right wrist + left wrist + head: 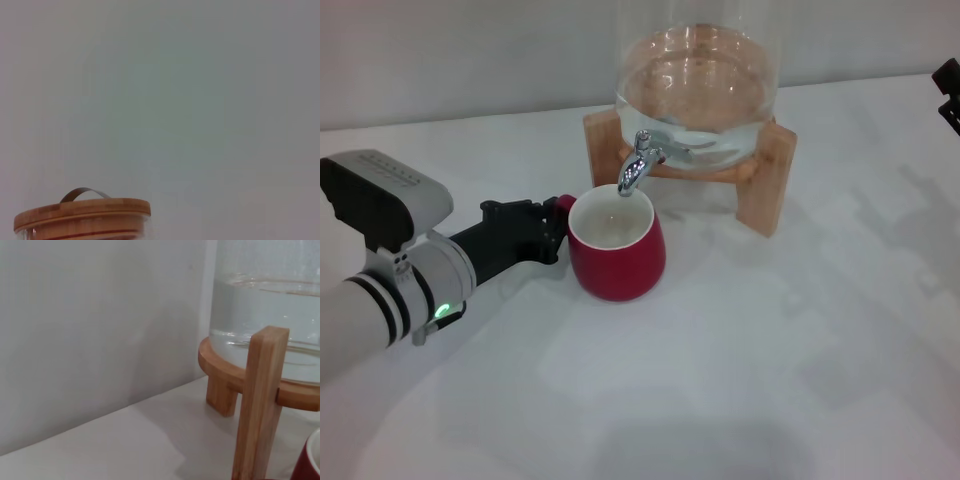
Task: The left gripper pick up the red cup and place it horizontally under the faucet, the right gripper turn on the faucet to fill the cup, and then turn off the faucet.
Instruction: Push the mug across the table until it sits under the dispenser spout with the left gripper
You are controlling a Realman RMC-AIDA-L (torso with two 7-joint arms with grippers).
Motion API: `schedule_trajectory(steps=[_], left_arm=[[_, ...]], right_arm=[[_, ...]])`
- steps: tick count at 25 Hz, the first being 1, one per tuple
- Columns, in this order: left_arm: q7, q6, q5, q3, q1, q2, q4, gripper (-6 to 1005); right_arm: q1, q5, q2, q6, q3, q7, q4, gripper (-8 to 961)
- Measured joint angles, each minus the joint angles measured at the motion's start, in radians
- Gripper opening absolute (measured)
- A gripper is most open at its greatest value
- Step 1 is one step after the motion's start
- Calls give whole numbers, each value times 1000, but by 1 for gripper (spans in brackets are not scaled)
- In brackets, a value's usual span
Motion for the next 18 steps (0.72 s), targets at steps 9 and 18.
schedule_trajectory(steps=[9, 18], left_arm=[[0, -1, 0, -2, -2, 0, 0, 166], [-2, -3, 0, -5, 1, -1, 0, 174]], right_arm=[[-10, -2, 0, -3, 0, 2, 0, 854], [-10, -3, 0, -4, 0, 3, 0, 855]])
